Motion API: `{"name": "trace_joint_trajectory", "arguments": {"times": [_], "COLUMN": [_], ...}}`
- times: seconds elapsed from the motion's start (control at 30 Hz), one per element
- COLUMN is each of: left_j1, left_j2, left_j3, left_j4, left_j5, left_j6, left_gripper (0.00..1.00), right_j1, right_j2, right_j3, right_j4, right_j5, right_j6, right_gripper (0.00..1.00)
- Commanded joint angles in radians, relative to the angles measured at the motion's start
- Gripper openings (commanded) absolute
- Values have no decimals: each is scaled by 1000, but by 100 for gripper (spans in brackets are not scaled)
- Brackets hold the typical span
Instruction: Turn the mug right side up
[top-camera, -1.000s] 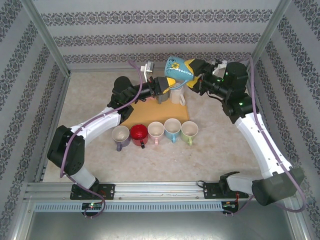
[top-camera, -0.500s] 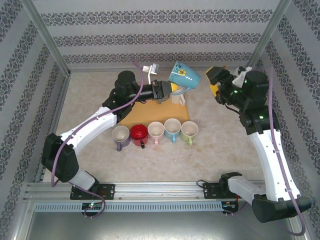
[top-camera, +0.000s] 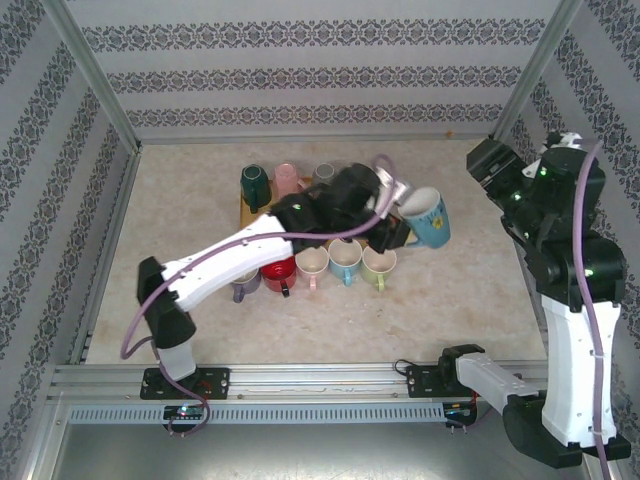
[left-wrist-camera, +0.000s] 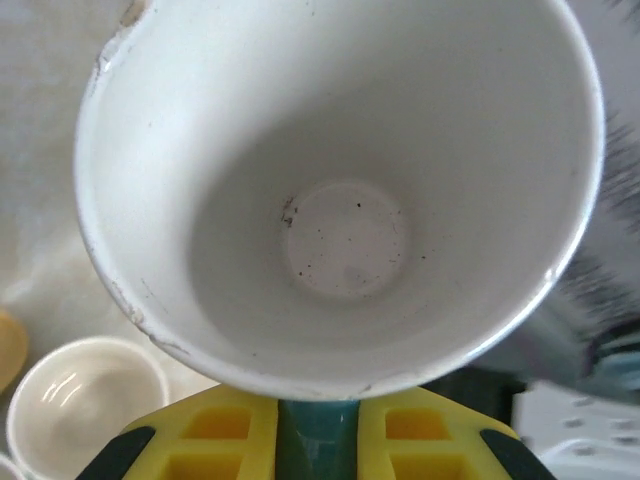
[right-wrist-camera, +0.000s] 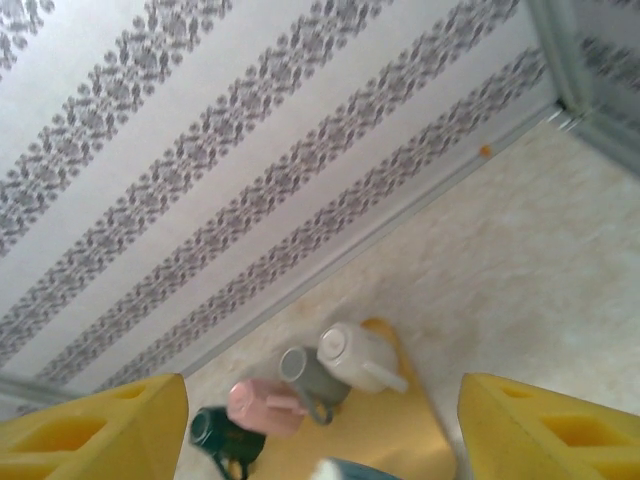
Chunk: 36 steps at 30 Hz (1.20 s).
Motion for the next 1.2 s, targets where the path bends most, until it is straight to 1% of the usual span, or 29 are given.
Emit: {"name": "trace_joint_trajectory", "arguments": {"times": [0.0,0.13,0.4,0.5,0.67,0.77,0.93,1.07,1.17], "left_j1": [-42,-89,-163,-179,-212,-224,-235,-238,-239], "left_j2": [61,138,281,318,369,386,417,435,445], "left_j3": [89,129,200,217,253,250,250,241,231], "left_j4": [-140,-146,-127,-128,-169,-189,-230,-228,-222], "left_j5": [-206,-305,-392,-436,-564,-608,-631,-616,-626], "left_j6": [124,104,47,21,-32,-79,-174,-222,-256], "left_gripper": [0,0,0,0,0,0,0,0,0], "right_j1": [-4,-4,-4,-4,-5,-4,-4,-4,-4], "right_j2": [4,-8,-61,-75,-93,-98,-100,-100,-105], "right_j3": [80,91,21,-8,-61,-89,-120,-139,-159], "right_j4": [-70,-85,-96,-96,-80,-75,-65,-62,-59], "right_j5": [131,141,120,109,94,91,84,84,83], "right_j6": [-66,-78,-88,-93,-84,-80,-76,-83,-87], "right_gripper": [71,70,70,70,69,69,69,69,68]}}
